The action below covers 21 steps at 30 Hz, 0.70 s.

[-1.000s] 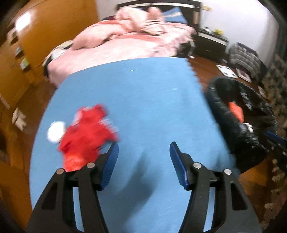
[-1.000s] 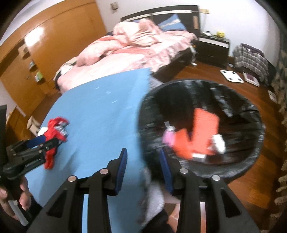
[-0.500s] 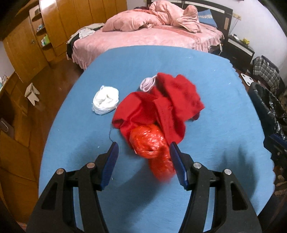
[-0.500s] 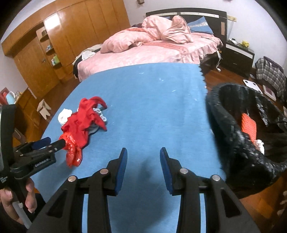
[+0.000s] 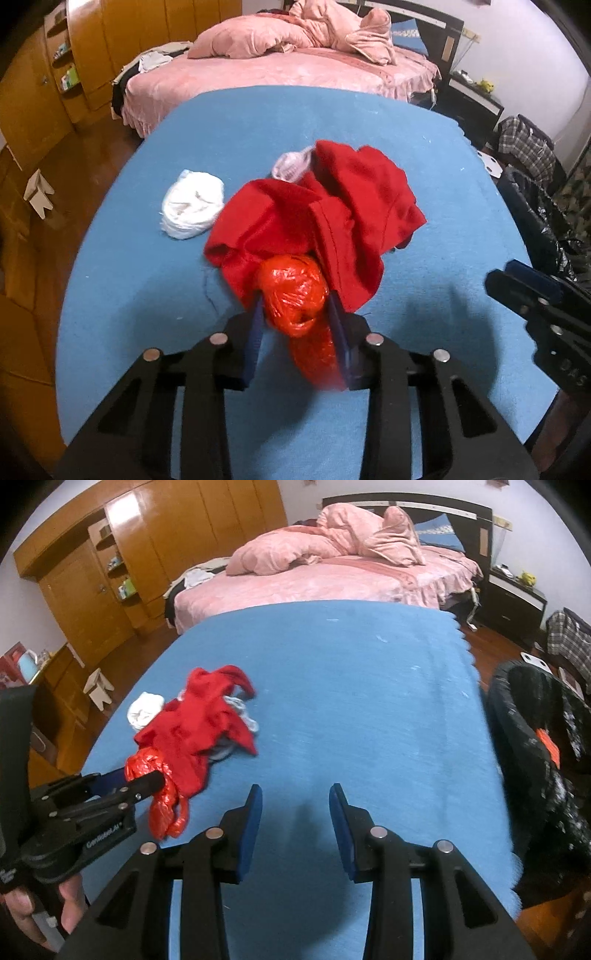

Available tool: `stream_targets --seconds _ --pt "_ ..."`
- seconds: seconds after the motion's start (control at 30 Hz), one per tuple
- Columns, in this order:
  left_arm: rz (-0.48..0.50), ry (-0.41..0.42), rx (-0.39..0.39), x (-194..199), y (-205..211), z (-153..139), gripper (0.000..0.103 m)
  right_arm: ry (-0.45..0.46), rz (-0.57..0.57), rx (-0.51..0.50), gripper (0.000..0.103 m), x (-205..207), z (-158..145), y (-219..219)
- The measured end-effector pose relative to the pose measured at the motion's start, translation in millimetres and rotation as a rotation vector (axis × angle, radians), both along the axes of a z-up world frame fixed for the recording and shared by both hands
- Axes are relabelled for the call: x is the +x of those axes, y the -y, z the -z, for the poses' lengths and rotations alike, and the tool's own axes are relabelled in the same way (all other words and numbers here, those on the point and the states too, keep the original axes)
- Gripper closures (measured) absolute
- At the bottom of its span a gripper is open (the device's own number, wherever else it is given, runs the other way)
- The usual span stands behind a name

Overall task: Collect trash
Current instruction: 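Grasp the red plastic bag with the left tool while the right tool grasps the red cloth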

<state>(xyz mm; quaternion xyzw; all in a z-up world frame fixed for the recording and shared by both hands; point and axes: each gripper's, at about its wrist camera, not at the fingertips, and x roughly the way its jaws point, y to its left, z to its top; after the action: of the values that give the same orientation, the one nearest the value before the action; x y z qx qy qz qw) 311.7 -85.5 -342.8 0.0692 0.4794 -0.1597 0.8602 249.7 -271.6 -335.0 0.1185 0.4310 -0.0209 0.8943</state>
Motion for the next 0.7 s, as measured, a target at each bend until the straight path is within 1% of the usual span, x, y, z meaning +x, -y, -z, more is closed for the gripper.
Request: stream_targets --seconds 0.1,0.23,0.33,0.5,0.67,0.7 --pt "-0.008 0.024 -0.010 -2.5 -8.1 -12.0 0.072 0.025 -0.024 0.007 0.065 7.1 -6.0 -13.8" --pt "-0.037 0.093 0.013 -6.5 -28.4 -32.7 0.072 0.046 -0.053 0.018 0.066 17.4 -10.7 -32.9" --pt "-0.055 0.106 0.016 -0.2 -40.4 -40.4 0.072 0.050 -0.071 0.027 0.066 28.1 -9.9 -47.2" --pt "-0.067 0.104 0.020 9.3 -54.4 -38.3 0.072 0.033 -0.093 0.027 0.066 43.4 1.8 -69.0" --pt "-0.066 0.094 0.023 12.9 -62.1 -29.0 0.072 0.015 -0.086 0.014 0.066 54.9 12.5 -72.8" --pt "-0.070 0.088 0.020 14.5 -63.6 -26.9 0.072 0.008 -0.086 0.015 0.075 58.0 14.8 -72.2"
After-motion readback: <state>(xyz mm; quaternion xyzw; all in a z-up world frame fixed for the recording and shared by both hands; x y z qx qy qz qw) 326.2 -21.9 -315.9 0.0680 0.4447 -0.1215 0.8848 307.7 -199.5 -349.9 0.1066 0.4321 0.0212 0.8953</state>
